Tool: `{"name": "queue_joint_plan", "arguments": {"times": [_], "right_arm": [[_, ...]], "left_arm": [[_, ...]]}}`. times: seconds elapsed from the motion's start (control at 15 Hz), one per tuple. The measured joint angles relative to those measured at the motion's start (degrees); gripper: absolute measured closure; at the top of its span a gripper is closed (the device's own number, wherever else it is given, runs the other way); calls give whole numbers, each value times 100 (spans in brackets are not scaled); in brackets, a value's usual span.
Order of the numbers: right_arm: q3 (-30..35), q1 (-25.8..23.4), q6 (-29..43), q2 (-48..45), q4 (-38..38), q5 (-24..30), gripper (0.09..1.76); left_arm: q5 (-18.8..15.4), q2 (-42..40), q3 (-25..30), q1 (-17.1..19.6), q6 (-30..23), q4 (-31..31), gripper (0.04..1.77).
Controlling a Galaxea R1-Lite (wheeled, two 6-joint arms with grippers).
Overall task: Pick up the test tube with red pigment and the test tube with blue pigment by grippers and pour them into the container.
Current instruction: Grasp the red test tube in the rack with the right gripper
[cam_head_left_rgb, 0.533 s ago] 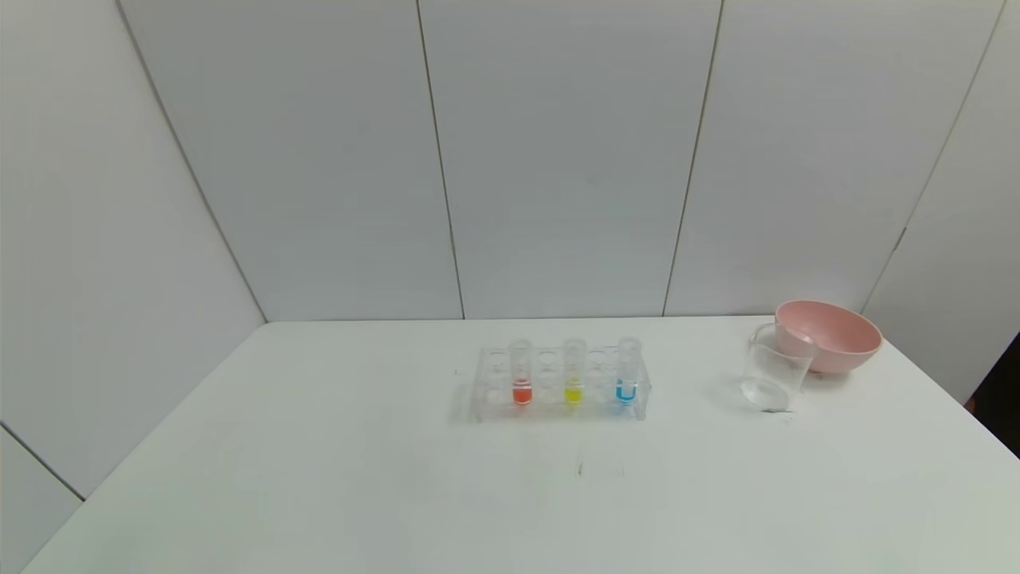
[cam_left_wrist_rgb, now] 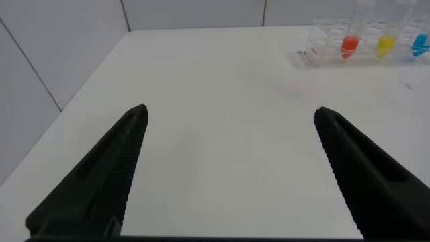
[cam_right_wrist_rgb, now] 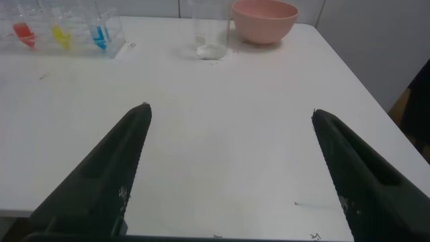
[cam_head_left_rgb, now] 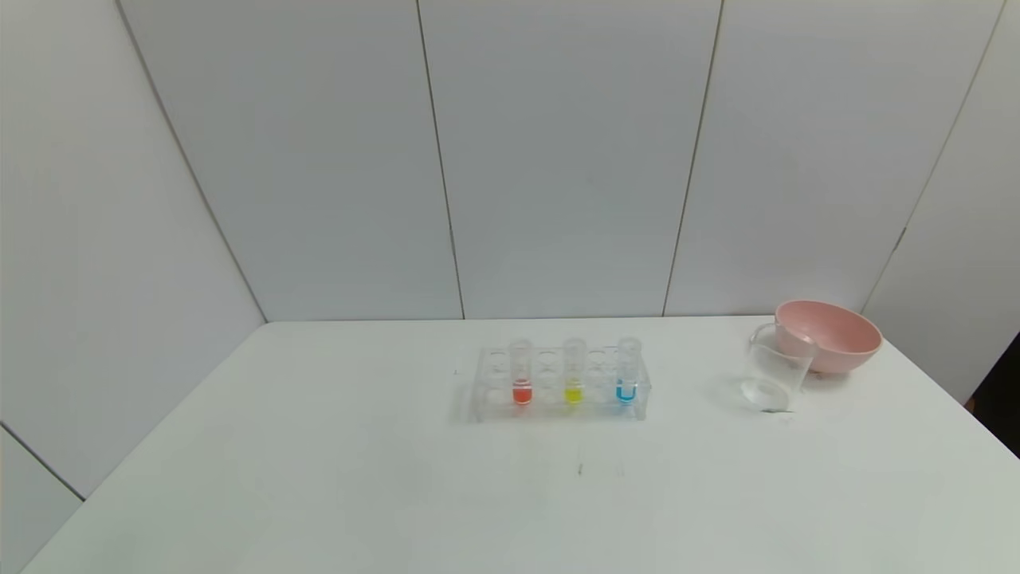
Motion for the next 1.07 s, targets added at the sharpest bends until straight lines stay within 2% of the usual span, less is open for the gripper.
{"name": "queue_joint_plan", "arguments": {"times": [0.87,1.07], "right_arm": [[-2,-11,33,-2,-63,-11,14],[-302,-4,26,43,57,11,14]], "left_arm": [[0,0,0,0,2,0,5],[0,0,0,0,0,0,5]]}}
